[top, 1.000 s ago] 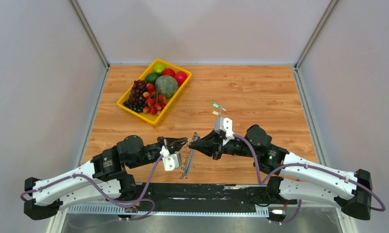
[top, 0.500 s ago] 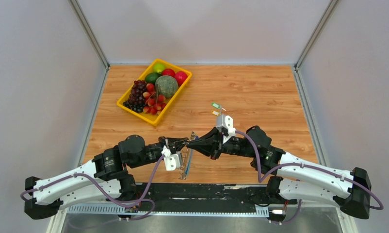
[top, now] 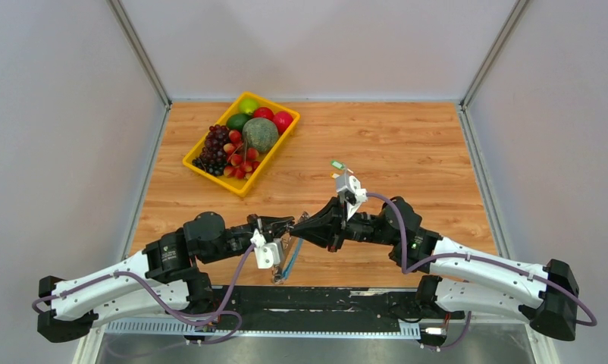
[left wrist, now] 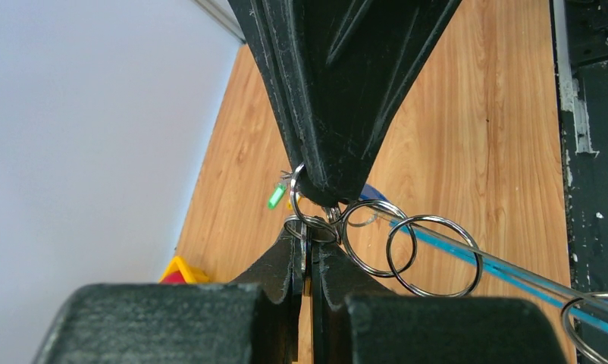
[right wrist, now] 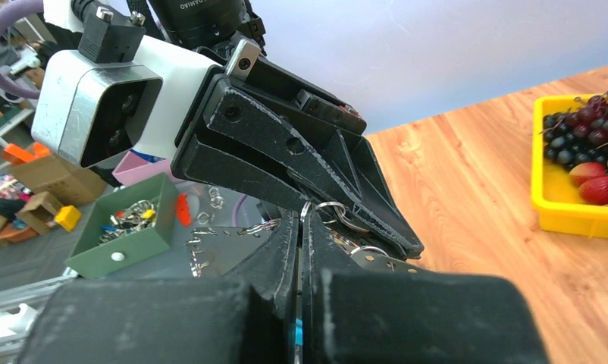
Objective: Remove the keys from the keyring
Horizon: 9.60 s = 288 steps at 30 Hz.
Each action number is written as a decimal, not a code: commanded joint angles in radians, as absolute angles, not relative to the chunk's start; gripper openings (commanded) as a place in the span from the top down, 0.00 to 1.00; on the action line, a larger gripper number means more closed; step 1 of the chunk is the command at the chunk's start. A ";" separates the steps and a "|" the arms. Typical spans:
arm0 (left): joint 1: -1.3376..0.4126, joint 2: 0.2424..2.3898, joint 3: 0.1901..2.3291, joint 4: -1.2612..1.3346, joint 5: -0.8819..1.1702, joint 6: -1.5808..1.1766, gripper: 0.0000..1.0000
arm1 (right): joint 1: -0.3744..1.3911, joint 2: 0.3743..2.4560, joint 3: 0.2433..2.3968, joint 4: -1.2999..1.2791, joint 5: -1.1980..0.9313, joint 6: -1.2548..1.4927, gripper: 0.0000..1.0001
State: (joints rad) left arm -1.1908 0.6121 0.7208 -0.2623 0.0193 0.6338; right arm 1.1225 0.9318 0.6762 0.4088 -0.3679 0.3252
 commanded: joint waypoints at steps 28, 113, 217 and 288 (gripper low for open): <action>-1.190 0.590 0.723 -0.231 -0.029 0.641 1.00 | 1.126 0.941 0.562 0.639 -0.462 0.600 1.00; -1.189 0.580 0.724 -0.244 0.003 0.655 1.00 | 1.105 1.034 0.518 0.729 -0.599 0.842 1.00; -1.189 0.620 0.708 -0.231 0.050 0.650 1.00 | 1.234 0.941 0.584 0.473 -0.239 -0.206 1.00; -1.189 0.631 0.716 -0.248 0.056 0.660 1.00 | 0.998 0.892 0.697 0.210 -0.429 0.450 0.74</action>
State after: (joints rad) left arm -1.1889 0.6380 0.6987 -0.2985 0.0410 0.6556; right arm 0.9928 0.9249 0.7277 0.1997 -0.4789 0.5400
